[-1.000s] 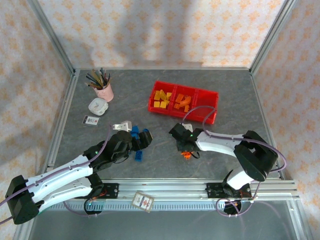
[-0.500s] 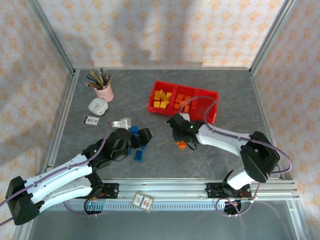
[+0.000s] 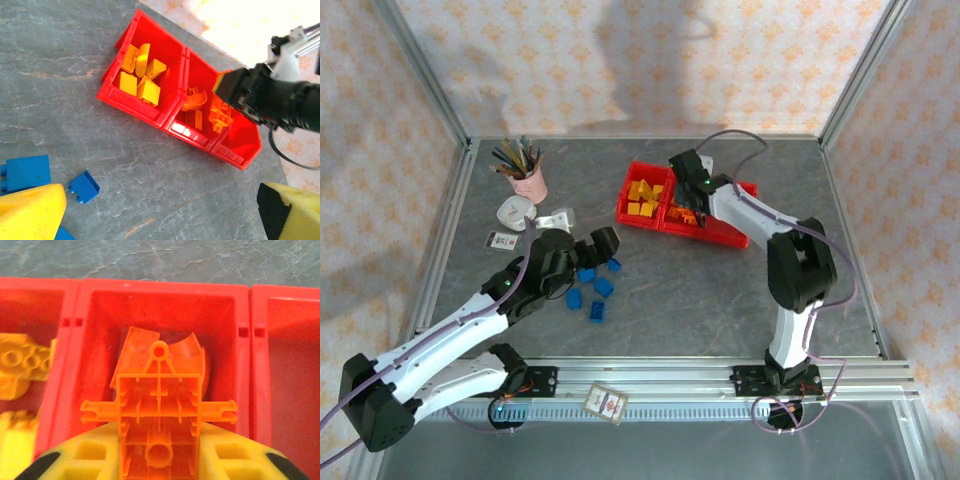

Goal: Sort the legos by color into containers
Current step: Place the lego in the container, then pick up the lego from the center of the table.

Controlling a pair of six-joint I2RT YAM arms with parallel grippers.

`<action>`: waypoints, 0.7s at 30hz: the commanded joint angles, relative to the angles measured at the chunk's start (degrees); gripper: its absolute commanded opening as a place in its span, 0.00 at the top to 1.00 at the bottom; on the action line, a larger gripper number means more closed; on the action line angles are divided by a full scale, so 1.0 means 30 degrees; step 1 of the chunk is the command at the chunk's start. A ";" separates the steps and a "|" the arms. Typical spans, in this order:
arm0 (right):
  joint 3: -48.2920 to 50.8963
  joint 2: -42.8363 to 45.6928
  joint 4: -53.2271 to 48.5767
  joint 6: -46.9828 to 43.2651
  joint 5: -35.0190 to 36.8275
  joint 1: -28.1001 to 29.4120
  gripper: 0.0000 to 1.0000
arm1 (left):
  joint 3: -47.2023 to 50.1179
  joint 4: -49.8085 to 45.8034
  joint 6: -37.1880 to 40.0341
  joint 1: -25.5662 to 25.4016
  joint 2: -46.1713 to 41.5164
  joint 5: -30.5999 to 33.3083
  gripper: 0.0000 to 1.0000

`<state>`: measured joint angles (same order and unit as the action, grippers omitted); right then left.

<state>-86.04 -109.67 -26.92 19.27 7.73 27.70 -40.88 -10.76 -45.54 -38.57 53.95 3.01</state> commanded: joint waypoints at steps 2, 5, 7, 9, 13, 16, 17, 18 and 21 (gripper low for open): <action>-0.2113 -0.1415 -0.0252 -0.1016 -0.0113 -0.0293 0.56 | -0.0694 0.0990 0.0839 0.0255 0.0711 -0.0560 0.01; -0.2499 -0.1354 -0.0482 -0.1061 -0.0571 -0.0247 0.47 | -0.0833 0.1025 0.0984 0.0344 0.0961 -0.0765 0.01; -0.2140 -0.0684 -0.0491 -0.1046 -0.0780 -0.0142 0.43 | -0.0950 0.0858 0.1058 0.0374 0.0971 -0.0800 0.01; -0.1438 0.0251 -0.0370 -0.1076 -0.0905 0.0126 0.41 | -0.0963 0.0697 0.1139 0.0373 0.0827 -0.0768 0.01; 0.0527 0.2424 0.0089 -0.0777 -0.1330 0.0917 0.37 | -0.0762 0.0418 0.1205 0.0429 0.0317 -0.0672 0.01; 0.2231 0.3795 0.0521 -0.0352 -0.2024 0.1738 0.35 | -0.0569 -0.0104 0.1205 0.0457 -0.0170 -0.0694 0.01; 0.2671 0.4120 0.0591 -0.0294 -0.2250 0.2104 0.33 | -0.0465 -0.0316 0.1161 0.0463 -0.0374 -0.0652 0.01; 0.3022 0.4364 0.0543 -0.0207 -0.2226 0.2470 0.32 | -0.0410 -0.0521 0.1147 0.0463 -0.0560 -0.0594 0.01; 0.3989 0.5112 0.0628 0.0335 -0.1999 0.3671 0.30 | -0.0213 -0.1193 0.1117 0.0492 -0.1162 -0.0431 0.01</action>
<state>-76.62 -95.94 -25.67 18.39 1.98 36.49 -41.91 -11.27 -43.38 -37.43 52.42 1.34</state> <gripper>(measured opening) 0.693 0.992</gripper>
